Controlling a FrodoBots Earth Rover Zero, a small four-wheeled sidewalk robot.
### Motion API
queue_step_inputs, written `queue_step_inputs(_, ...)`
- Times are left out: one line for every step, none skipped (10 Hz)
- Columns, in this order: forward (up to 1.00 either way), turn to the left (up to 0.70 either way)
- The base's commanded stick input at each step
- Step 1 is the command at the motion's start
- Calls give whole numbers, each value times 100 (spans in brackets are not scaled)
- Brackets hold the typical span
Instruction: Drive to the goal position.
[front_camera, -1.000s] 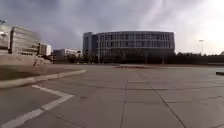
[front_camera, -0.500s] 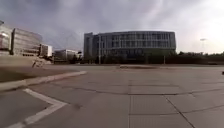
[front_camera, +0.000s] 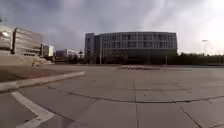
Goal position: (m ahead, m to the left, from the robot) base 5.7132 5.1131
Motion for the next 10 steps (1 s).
queue_step_inputs(70,0)
queue_step_inputs(70,0)
queue_step_inputs(70,0)
queue_step_inputs(70,0)
queue_step_inputs(70,0)
queue_step_inputs(70,0)
queue_step_inputs(70,0)
queue_step_inputs(70,0)
queue_step_inputs(70,0)
queue_step_inputs(70,0)
